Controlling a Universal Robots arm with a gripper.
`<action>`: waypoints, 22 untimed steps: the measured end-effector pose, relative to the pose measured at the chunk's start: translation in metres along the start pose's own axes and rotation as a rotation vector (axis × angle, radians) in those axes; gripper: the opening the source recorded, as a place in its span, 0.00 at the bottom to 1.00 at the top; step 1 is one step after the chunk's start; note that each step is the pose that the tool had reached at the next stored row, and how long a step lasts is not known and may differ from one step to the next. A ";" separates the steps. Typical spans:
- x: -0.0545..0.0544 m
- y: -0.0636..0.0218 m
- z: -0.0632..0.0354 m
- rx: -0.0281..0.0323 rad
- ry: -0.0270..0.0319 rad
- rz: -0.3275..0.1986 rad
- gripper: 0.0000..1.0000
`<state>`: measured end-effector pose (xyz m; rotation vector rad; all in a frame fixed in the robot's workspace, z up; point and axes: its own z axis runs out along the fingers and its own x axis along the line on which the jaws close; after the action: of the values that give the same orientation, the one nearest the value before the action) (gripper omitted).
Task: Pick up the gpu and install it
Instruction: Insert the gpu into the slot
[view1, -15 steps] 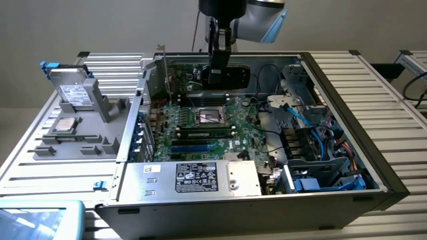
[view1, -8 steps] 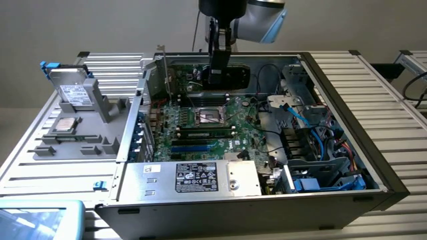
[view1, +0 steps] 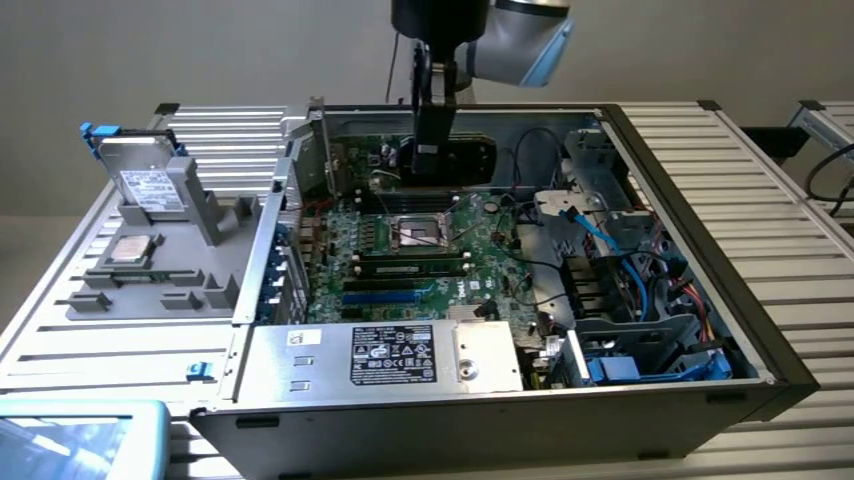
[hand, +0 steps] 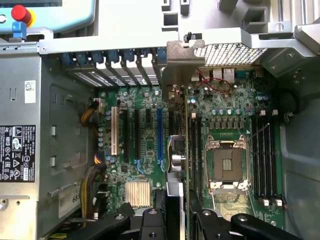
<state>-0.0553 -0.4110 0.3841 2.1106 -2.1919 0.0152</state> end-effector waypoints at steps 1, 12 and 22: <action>0.000 0.0020 0.0015 0.0000 0.0001 0.000 0.29; 0.000 0.0136 0.0186 -0.0005 -0.0174 -0.001 0.29; 0.006 0.0137 0.0322 -0.0020 -0.0439 -0.002 0.29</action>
<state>-0.0713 -0.4185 0.3533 2.1318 -2.2133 -0.0337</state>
